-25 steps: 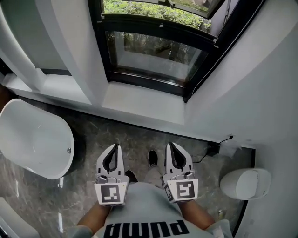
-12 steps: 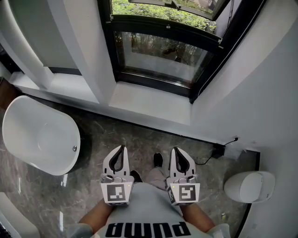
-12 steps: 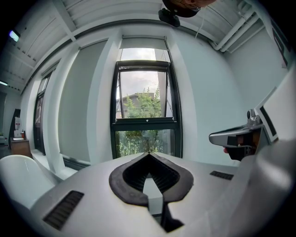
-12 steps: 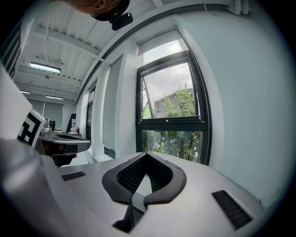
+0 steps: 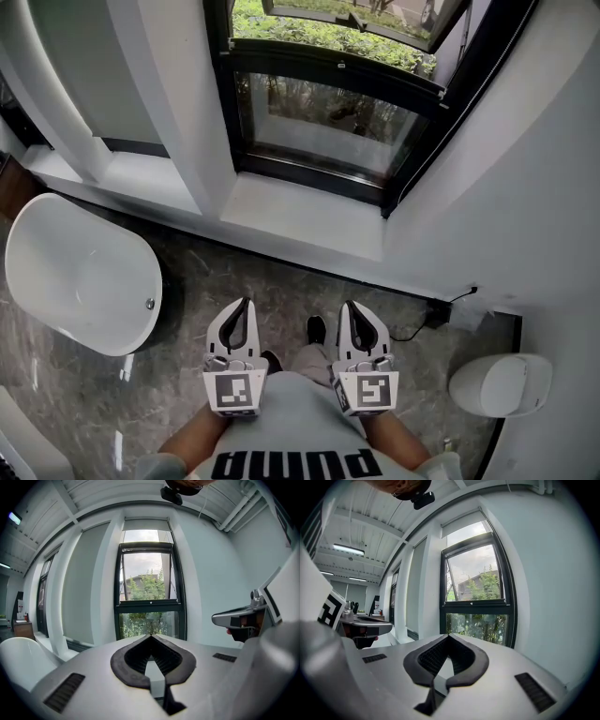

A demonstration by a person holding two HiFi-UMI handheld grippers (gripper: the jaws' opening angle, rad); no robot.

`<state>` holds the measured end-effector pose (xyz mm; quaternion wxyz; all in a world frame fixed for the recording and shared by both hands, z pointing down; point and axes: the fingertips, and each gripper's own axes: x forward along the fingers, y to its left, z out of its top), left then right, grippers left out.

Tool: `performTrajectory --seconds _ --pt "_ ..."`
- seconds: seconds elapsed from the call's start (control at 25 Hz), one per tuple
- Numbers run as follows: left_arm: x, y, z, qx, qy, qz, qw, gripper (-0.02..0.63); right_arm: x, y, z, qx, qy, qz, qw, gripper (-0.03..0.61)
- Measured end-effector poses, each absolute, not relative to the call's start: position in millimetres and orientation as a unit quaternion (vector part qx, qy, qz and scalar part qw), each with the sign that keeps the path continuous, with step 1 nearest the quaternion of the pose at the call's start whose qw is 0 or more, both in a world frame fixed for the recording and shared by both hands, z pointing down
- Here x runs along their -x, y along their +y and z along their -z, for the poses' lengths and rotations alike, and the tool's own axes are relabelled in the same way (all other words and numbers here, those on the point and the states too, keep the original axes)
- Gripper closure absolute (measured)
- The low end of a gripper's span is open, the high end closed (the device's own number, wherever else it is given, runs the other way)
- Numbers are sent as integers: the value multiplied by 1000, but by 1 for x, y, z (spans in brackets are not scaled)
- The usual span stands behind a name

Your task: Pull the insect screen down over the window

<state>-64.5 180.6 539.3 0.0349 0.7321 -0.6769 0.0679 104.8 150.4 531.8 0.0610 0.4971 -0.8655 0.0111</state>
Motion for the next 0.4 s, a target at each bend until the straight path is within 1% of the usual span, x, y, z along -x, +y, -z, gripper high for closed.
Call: performTrajectory --seconds 0.2,0.4 --pt "62 179 -535 -731 -678 -65 38 601 -106 148 -529 -496 -866 -8 61 574" --pt "60 176 -531 -734 -674 -79 22 601 -109 147 -525 -497 -866 -6 59 574"
